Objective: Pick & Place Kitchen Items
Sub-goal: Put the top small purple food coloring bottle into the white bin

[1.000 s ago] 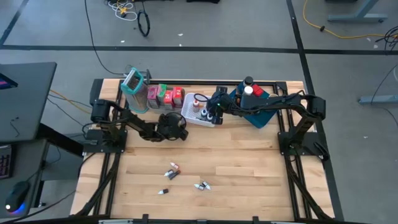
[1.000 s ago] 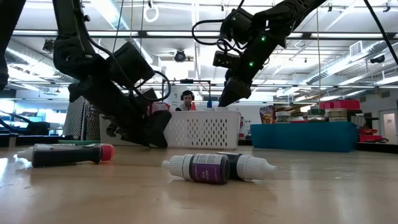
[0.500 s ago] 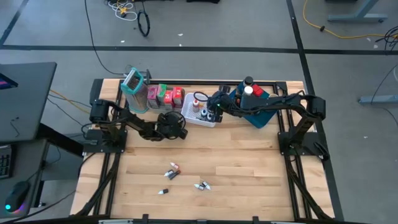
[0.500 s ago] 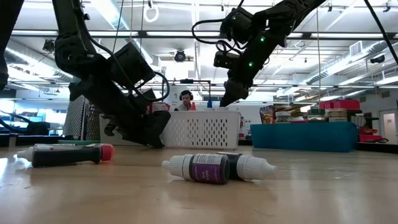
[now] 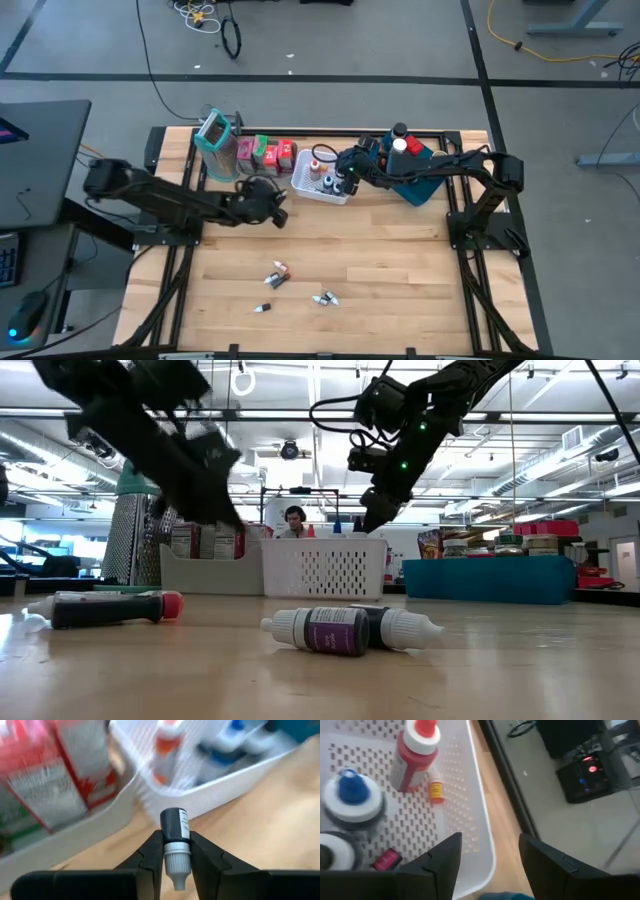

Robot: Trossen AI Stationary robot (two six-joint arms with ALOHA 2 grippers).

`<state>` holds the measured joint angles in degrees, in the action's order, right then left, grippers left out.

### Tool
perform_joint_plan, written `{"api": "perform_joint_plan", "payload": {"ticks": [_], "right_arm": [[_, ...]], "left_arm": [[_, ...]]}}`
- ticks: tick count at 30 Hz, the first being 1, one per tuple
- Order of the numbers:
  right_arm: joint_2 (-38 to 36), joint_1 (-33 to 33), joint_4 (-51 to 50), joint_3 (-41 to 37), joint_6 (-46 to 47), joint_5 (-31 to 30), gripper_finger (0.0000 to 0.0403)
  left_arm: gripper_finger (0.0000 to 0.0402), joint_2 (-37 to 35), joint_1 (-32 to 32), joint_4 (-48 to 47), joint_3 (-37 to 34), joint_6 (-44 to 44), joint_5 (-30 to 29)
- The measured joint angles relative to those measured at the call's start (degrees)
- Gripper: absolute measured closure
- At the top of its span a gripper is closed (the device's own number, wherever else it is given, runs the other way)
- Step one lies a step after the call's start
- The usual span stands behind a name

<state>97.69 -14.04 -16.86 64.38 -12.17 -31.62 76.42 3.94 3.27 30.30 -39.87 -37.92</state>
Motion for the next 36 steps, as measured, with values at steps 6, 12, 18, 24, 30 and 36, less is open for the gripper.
{"api": "perform_joint_plan", "payload": {"ticks": [6,12,18,24,30,36], "right_arm": [[0.0,0.0,-0.01,0.0,2.1,5.25,0.0195],[0.0,0.05,-0.65,0.0,3.96,5.67,0.0195],[0.0,0.06,-0.21,0.0,7.41,7.1,0.0195],[0.0,0.07,0.09,0.0,9.38,12.0,0.0195],[0.0,0.07,-0.06,0.0,12.15,16.94,0.0195],[0.0,0.07,-0.33,0.0,14.14,17.7,0.0195]], "left_arm": [[0.0322,-5.67,3.55,9.74,0.08,14.36,-1.56],[0.0322,-1.34,0.1,17.2,0.07,23.19,-0.32],[0.032,6.51,-7.21,19.15,2.74,26.78,7.56],[0.0319,14.06,-11.94,20.9,6.94,30.76,14.16],[0.0314,17.4,-14.85,19.8,9.49,32.88,15.25],[0.0278,17.47,-16.36,19.08,9.55,33.15,14.96]]}}
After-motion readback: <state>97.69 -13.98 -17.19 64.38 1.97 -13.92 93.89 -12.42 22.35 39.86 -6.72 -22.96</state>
